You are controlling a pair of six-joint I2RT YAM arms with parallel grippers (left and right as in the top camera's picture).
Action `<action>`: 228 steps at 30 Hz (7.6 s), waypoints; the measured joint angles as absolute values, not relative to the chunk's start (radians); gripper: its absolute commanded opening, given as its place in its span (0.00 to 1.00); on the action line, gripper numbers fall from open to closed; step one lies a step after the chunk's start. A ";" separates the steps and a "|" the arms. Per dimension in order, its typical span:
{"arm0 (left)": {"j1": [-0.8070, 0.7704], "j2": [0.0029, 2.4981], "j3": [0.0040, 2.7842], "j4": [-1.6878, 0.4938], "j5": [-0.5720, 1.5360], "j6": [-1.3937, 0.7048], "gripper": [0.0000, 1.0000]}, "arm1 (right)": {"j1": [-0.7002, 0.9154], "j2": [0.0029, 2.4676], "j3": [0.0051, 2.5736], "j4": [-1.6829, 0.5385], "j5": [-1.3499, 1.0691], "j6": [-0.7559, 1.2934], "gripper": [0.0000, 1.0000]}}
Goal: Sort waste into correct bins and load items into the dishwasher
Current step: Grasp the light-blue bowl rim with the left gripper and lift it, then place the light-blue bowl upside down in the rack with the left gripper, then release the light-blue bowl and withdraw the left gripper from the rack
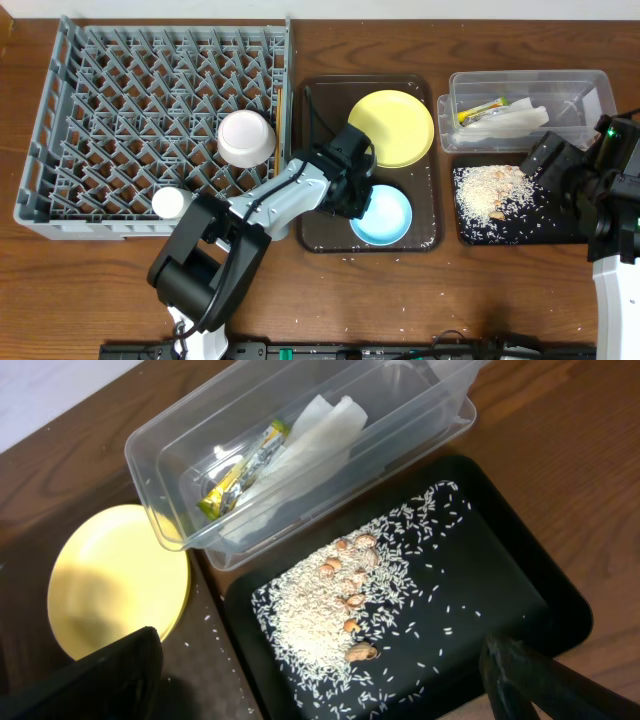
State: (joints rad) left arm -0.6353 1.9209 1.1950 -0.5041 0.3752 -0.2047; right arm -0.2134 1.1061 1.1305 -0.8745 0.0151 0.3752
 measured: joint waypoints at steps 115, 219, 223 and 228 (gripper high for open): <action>-0.159 1.927 1.251 -0.354 -1.259 0.321 0.45 | -0.213 1.106 1.131 -0.875 0.015 0.375 0.99; 0.278 1.677 1.247 -0.570 0.212 -0.062 0.10 | -0.213 1.106 1.131 -0.875 0.015 0.375 0.99; 0.275 1.523 1.246 -0.628 0.216 -0.082 0.17 | -0.213 1.106 1.131 -0.874 0.015 0.375 0.99; 0.236 1.312 1.246 -0.764 0.219 -0.110 0.40 | -0.213 1.106 1.131 -0.875 0.015 0.375 0.99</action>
State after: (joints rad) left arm 0.2356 1.3117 1.2457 -0.7643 0.2192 -0.1097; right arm -0.2134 1.1061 1.1305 -0.8745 0.0151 0.3752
